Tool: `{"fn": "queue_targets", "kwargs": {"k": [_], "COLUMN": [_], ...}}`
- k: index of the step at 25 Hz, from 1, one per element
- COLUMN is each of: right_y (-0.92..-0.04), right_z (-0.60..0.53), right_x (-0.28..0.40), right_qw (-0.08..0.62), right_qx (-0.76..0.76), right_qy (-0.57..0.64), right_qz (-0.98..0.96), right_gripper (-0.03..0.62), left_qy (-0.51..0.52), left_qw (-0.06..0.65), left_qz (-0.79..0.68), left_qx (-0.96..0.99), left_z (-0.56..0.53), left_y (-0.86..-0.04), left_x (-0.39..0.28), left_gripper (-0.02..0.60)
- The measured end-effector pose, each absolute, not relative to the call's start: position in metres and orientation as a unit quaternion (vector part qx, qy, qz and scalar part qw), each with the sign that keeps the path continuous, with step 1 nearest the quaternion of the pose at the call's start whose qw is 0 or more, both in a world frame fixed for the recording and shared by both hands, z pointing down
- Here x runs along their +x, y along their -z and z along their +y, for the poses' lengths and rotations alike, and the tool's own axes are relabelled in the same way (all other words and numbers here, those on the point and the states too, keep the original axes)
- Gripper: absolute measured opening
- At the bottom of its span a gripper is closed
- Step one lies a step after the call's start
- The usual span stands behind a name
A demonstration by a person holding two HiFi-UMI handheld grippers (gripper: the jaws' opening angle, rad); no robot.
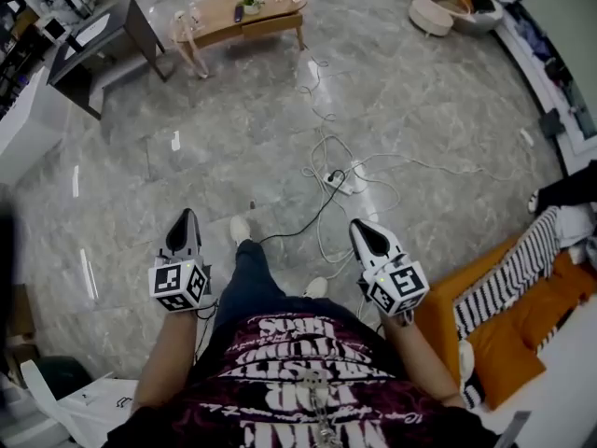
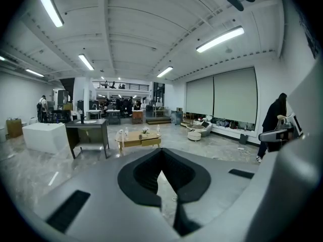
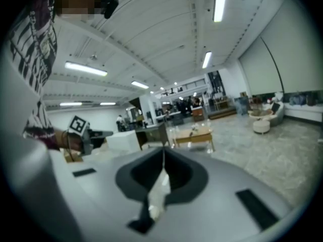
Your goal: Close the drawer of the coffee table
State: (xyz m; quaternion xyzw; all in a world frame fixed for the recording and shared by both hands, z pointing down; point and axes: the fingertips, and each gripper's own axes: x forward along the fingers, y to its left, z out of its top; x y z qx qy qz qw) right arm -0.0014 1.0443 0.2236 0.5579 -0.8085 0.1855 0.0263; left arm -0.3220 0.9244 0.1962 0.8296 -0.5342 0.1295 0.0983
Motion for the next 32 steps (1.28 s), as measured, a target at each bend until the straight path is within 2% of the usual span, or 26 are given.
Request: {"fn": "queue_targets", "kwargs": {"k": [4,13,18,25,32], "right_y": [-0.230,-0.222,-0.201,-0.187,-0.197], "right_z": [1.002,0.882,0.843,0.832,0.808], "right_x": [-0.027,-0.158,-0.207,-0.209,-0.196], "right_qw": [0.038,0.064,0.074,0.093,0.066], "right_qx": [0.557,0.536,0.535,0.564,0.573], "right_qy": [-0.197,-0.185,-0.162,-0.151,-0.161], "right_qz": [-0.806,-0.821,-0.826,-0.807,-0.801], "right_gripper": [0.035,0.035,0.035,0.035,0.035], "left_qy": [-0.110,-0.102,-0.091,-0.071,-0.074], "left_qw": [0.102,0.113,0.107,0.119,0.096], "left_qz": [-0.527,-0.511,-0.492,-0.470,-0.464], "left_qx": [0.837,0.846,0.859,0.872,0.878], "left_z": [0.876,0.798,0.763,0.730,0.706], "left_y": [-0.193,-0.214,-0.212,-0.220,-0.207], "left_x": [-0.338,-0.438,-0.471,-0.471,-0.450], "left_gripper": [0.021,0.021,0.021,0.021,0.021]}}
